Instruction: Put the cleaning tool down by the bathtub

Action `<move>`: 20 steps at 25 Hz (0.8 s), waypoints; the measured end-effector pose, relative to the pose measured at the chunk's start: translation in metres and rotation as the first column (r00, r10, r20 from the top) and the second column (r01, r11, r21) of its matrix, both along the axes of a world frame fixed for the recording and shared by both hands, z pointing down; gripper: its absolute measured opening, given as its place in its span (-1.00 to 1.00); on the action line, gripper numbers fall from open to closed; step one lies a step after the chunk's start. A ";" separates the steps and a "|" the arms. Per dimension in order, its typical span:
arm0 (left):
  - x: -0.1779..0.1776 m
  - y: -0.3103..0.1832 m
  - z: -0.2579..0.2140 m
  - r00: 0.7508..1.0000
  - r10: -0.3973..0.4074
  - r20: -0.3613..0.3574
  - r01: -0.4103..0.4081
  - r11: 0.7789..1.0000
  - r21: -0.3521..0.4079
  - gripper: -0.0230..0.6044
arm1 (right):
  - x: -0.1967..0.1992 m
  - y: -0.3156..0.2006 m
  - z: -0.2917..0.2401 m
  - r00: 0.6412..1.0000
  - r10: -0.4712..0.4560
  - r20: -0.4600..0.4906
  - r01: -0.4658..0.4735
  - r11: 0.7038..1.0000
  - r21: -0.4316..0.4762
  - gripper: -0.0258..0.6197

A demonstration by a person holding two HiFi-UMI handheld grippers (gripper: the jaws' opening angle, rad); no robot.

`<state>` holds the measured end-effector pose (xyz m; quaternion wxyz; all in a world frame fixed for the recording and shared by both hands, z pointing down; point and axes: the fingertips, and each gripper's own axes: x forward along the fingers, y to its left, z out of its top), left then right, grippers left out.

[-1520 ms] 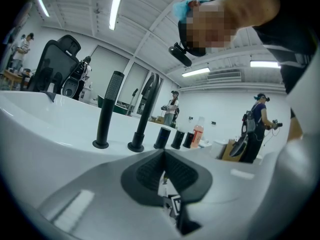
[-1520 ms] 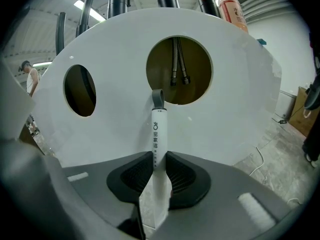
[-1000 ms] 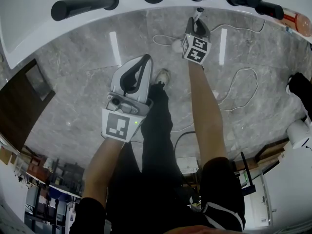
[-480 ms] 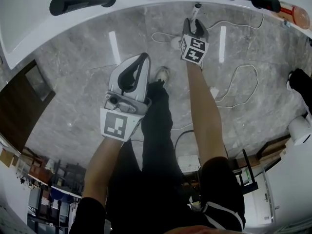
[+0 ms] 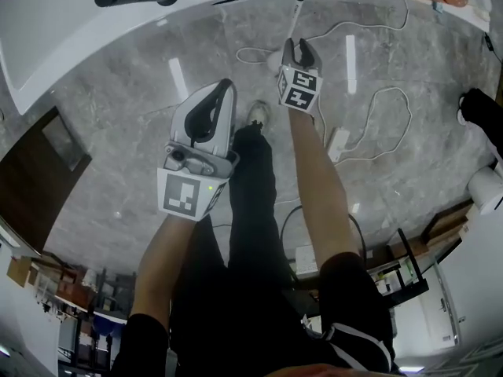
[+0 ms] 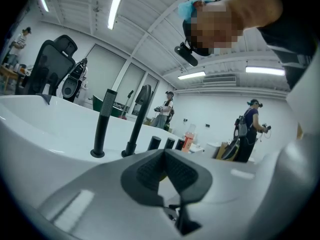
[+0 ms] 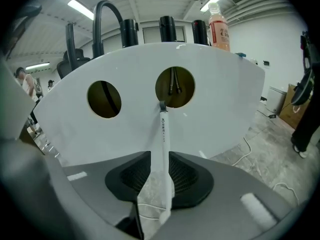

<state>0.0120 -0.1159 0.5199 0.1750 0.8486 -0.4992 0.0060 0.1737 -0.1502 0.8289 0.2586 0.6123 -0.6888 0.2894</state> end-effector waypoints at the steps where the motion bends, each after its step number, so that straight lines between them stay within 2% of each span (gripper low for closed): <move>1: 0.000 0.004 -0.005 1.000 0.009 -0.002 -0.009 1.000 -0.002 -0.90 | -0.001 0.007 -0.006 1.000 0.007 0.002 -0.007 1.000 0.001 -0.57; 9: -0.010 0.035 -0.064 0.998 0.053 -0.019 -0.052 0.998 0.033 -0.90 | -0.013 0.059 -0.082 0.997 0.077 0.024 -0.077 0.997 0.014 -0.84; 20: -0.044 0.084 -0.197 0.992 0.118 -0.049 -0.112 0.988 0.107 -0.90 | -0.030 0.140 -0.248 0.983 0.184 0.027 -0.185 0.982 0.043 -0.92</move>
